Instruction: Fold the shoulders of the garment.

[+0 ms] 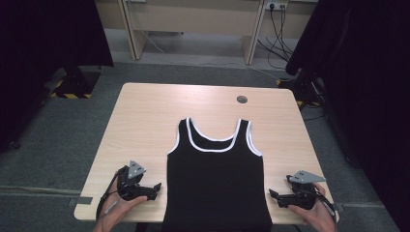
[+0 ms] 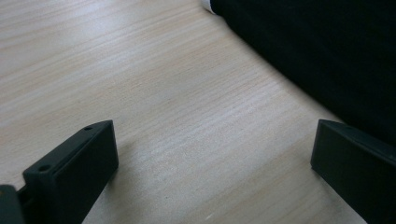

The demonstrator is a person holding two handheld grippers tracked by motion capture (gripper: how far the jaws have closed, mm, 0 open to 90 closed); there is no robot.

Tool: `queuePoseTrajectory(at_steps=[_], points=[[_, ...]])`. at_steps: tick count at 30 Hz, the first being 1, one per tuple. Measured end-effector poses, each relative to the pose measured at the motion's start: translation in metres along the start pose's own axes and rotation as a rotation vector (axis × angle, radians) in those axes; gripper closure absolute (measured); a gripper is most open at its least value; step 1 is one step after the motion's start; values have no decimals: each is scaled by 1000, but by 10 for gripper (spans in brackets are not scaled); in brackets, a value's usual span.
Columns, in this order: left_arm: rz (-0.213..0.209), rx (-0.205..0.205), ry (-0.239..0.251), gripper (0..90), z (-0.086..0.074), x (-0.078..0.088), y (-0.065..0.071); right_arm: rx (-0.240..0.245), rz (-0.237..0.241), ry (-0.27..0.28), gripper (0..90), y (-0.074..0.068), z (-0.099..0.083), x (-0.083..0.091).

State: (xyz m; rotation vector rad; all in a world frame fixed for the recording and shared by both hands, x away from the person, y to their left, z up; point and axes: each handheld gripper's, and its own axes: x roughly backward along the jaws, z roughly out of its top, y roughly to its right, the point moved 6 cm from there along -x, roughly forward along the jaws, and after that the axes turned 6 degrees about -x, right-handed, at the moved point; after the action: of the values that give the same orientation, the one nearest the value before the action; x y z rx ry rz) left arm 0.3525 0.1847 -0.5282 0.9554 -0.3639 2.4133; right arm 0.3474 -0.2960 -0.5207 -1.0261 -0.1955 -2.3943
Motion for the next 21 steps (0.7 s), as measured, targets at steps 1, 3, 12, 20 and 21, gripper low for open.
queuePoseTrajectory(at_steps=[1, 3, 12, 20, 21], points=[[0, 0, 0, 0, 0, 0, 0, 0, 0, 0, 106, 0, 0, 0], [0, 0, 0, 0, 0, 0, 0, 0, 0, 0, 106, 0, 0, 0], [-3, 2, 2, 0, 1, -1, -4, 1, 1, -1, 104, 0, 0, 0], [-9, -2, 9, 15, 2, -1, 0, 0, 2, -1, 102, 0, 0, 0], [-16, -1, 12, 16, 3, -1, 1, 2, 2, -1, 101, 0, 0, 0]])
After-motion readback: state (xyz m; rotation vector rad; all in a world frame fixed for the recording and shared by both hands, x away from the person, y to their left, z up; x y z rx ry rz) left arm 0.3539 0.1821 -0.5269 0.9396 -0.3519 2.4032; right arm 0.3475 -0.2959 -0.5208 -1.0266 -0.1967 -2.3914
